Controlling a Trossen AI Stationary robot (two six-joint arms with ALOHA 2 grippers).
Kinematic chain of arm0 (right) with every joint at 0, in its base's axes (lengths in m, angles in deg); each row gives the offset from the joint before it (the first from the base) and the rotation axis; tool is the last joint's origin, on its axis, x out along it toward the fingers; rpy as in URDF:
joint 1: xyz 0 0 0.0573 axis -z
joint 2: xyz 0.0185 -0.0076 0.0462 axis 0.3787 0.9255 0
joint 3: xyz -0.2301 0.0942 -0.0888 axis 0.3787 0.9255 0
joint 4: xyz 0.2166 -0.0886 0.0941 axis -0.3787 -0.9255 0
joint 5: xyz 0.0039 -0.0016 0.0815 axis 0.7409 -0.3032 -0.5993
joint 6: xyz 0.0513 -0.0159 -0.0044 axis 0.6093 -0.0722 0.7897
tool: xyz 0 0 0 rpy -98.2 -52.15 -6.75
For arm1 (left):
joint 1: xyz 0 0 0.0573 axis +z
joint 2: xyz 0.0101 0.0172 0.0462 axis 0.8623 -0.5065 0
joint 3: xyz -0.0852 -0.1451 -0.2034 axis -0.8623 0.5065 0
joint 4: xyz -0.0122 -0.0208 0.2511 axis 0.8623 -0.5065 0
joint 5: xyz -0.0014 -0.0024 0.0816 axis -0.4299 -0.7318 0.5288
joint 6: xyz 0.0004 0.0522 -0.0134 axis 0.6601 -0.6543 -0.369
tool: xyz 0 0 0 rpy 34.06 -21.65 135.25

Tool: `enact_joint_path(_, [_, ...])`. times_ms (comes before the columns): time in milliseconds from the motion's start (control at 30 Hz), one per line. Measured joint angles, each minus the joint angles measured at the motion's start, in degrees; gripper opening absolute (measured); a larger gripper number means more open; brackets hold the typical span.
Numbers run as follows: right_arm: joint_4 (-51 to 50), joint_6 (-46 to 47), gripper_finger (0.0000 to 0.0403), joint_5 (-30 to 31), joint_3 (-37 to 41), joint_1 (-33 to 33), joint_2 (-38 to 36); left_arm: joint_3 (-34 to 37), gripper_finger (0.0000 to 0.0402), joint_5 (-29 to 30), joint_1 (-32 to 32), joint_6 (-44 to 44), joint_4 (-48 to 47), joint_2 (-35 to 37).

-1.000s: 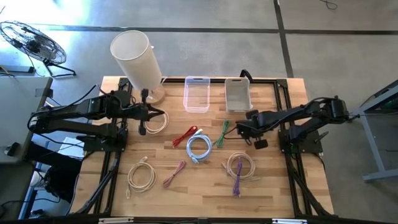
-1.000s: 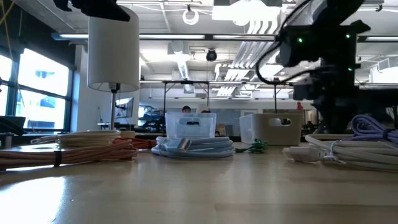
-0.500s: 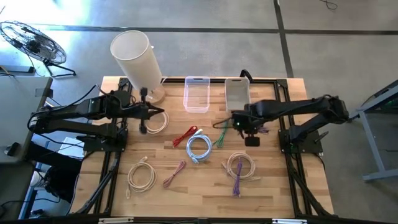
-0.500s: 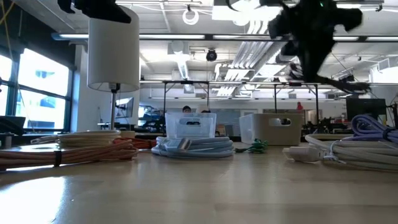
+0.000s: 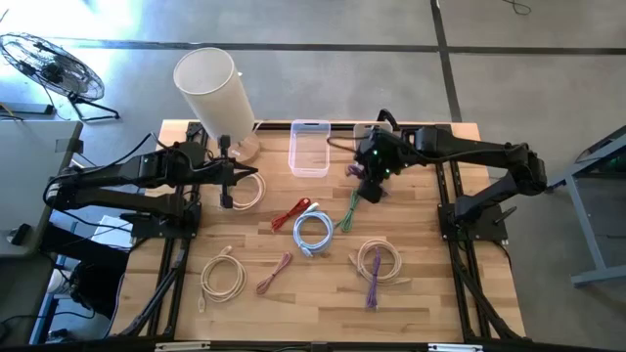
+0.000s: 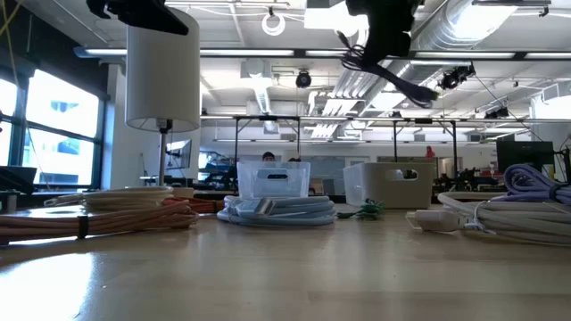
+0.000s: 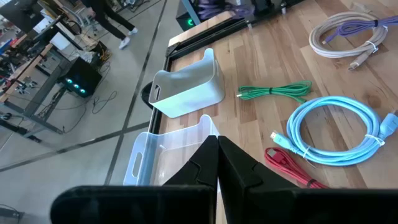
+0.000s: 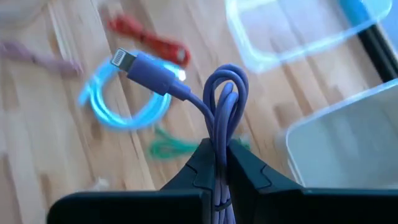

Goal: Pick & Place USB Port
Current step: Put the top purple charger cable into the gray bin

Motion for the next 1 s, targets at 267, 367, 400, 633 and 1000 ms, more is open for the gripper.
enact_joint_path(267, [7.90, 3.97, 0.0012, 1.91, 0.00, 6.33, 1.48, 0.00, 0.0001, -0.39, 0.00, -1.22, 0.02, -0.04])
enact_joint_path(367, [8.63, 7.79, 0.0012, 4.47, 0.00, 9.06, 2.85, 0.00, 0.0001, -0.05, -0.01, -6.82, 0.13, -0.67])
enact_joint_path(400, [8.63, 9.37, 0.0012, 5.29, 0.00, 10.02, 3.32, 0.00, 0.0001, 0.80, -0.01, -8.17, 0.07, -0.79])
enact_joint_path(633, [6.29, 13.16, 0.0012, 11.94, 0.00, 16.43, 5.68, 0.02, 0.0001, 5.95, 0.00, -11.23, 0.38, -3.00])
enact_joint_path(1000, [6.05, 16.64, 0.0016, 5.85, 5.75, 24.70, 8.07, 0.02, 0.0001, 7.35, -0.02, -13.78, 0.46, -3.26])
